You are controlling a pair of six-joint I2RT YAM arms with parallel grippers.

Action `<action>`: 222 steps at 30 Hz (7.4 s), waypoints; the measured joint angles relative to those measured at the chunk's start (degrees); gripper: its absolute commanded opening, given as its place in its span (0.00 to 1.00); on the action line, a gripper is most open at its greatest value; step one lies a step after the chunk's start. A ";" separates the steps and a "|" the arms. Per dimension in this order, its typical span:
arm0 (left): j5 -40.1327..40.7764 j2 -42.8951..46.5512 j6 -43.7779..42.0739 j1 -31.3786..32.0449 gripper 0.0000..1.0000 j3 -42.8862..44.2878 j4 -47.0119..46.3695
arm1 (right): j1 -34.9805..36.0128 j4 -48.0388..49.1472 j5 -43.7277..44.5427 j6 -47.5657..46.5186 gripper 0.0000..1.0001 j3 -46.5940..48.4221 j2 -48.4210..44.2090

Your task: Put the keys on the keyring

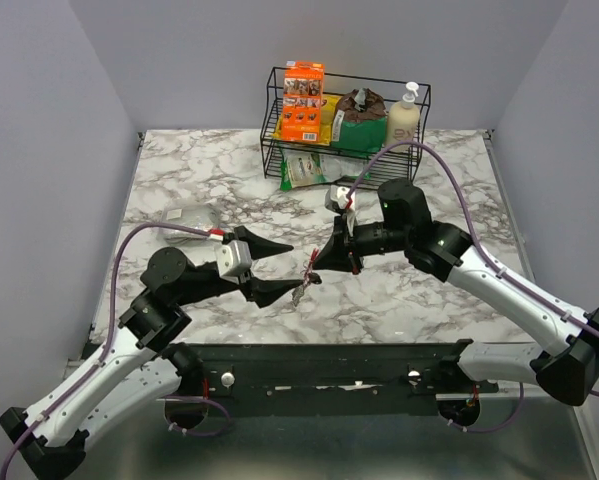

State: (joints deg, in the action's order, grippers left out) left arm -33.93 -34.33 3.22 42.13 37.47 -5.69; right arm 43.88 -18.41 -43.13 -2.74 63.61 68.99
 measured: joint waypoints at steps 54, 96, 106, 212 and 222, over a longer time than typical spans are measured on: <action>-7.13 -29.55 -18.32 0.00 0.00 21.90 31.54 | 0.02 -14.34 4.74 -5.75 0.00 3.74 3.48; 12.07 -3.04 8.41 0.00 0.00 -20.24 -33.11 | 0.04 5.95 10.27 3.48 0.71 -5.73 -8.90; 12.39 -5.25 11.52 0.00 0.00 -21.97 -47.52 | 0.04 10.67 5.73 5.14 0.73 -5.75 -8.07; 10.73 -0.76 11.39 0.00 0.00 -19.85 -37.00 | 3.72 14.36 3.69 5.84 0.71 -9.55 -6.58; 8.98 0.39 11.43 0.00 0.00 -20.22 -36.94 | 3.76 23.19 10.32 8.48 0.65 -13.44 -16.17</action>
State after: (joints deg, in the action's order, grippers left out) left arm -24.95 -33.93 14.66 42.13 17.26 -42.63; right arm 47.64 4.78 -32.82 5.74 50.17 52.82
